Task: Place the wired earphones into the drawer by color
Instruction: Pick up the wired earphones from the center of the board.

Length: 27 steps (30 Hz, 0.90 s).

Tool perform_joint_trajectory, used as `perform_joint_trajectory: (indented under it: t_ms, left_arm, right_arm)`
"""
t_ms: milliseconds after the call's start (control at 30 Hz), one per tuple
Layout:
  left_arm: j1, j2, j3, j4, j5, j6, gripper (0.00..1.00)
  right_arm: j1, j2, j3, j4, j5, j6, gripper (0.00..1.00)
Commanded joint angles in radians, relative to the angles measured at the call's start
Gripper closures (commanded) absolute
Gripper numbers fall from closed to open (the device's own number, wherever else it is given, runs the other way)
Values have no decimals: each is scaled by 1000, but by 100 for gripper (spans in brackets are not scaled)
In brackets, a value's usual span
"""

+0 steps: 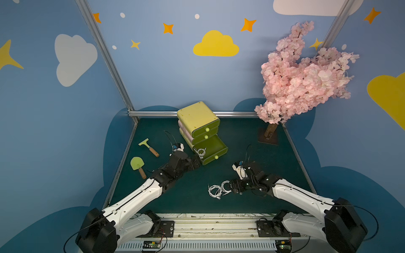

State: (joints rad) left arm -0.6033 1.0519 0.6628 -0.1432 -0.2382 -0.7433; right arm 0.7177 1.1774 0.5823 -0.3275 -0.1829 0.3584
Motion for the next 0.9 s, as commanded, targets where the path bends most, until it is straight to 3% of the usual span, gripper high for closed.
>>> perform_joint_trajectory:
  t_ms: [0, 467, 867]
  left_arm:
    - [-2, -64, -56, -69, 3, -20, 0]
    - [0, -230, -184, -114, -36, -62, 0]
    - [2, -279, -222, -114, -53, -81, 0]
  right_arm:
    - [27, 38, 54, -85, 88, 11, 19]
    - [90, 205, 159, -114, 160, 20, 46]
    - [114, 304, 203, -120, 179, 27, 58]
